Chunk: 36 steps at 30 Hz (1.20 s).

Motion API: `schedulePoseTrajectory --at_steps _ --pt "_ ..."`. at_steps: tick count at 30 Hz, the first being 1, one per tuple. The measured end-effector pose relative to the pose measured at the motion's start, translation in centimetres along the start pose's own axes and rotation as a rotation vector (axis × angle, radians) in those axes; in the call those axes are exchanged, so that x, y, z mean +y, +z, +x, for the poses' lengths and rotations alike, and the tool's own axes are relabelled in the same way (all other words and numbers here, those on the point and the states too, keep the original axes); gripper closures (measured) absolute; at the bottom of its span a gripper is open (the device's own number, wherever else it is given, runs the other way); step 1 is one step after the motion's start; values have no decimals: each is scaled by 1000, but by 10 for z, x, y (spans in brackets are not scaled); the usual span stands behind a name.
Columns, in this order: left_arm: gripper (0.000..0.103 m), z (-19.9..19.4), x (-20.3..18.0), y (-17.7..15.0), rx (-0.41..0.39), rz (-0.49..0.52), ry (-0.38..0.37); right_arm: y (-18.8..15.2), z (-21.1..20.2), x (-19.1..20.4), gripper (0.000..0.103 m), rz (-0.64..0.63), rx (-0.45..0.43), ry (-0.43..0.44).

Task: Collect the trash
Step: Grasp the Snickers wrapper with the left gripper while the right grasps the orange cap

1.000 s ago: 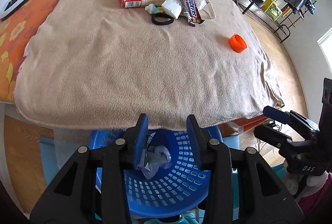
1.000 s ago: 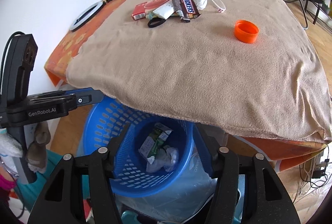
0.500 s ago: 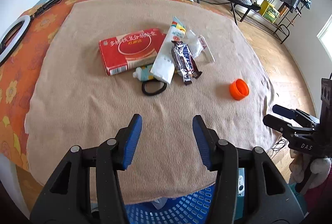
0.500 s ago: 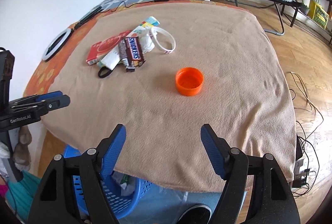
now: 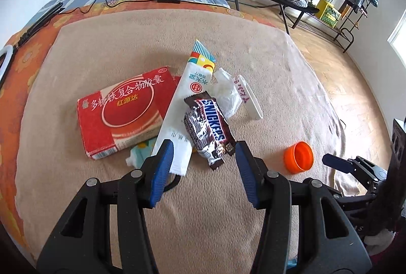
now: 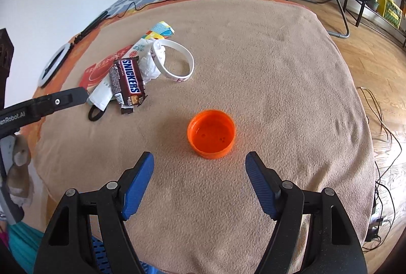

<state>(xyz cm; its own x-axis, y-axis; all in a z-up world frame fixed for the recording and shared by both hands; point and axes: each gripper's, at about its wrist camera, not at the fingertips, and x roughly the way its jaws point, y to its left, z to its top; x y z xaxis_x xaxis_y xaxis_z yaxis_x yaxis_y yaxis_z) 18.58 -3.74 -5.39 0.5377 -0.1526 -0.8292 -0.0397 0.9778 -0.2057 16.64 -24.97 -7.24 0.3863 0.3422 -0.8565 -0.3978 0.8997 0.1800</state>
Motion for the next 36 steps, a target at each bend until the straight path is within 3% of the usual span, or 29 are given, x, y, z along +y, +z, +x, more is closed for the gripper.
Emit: schedulePoseTrajectory --at_steps 9,14,16,17,28,29,32,36 --pt "54 37 -6 14 22 29 40 8 16 -3 29 12 9 1" --pt "72 43 -4 19 13 34 64 8 23 -4 29 11 23 -17" --pt "88 44 -6 20 13 43 73 8 26 -6 29 24 29 -15" --pt "91 45 -6 20 13 47 77 9 27 -7 29 31 32 -10" --pt "101 36 -13 13 -17 61 55 8 31 -5 29 29 32 6" --pt "101 34 -13 13 -20 61 52 8 31 -4 32 30 29 7" --pt "101 28 -13 11 -28 68 52 9 32 -6 57 37 39 16" --pt "102 20 -12 8 -29 66 39 9 30 -7 57 49 31 29"
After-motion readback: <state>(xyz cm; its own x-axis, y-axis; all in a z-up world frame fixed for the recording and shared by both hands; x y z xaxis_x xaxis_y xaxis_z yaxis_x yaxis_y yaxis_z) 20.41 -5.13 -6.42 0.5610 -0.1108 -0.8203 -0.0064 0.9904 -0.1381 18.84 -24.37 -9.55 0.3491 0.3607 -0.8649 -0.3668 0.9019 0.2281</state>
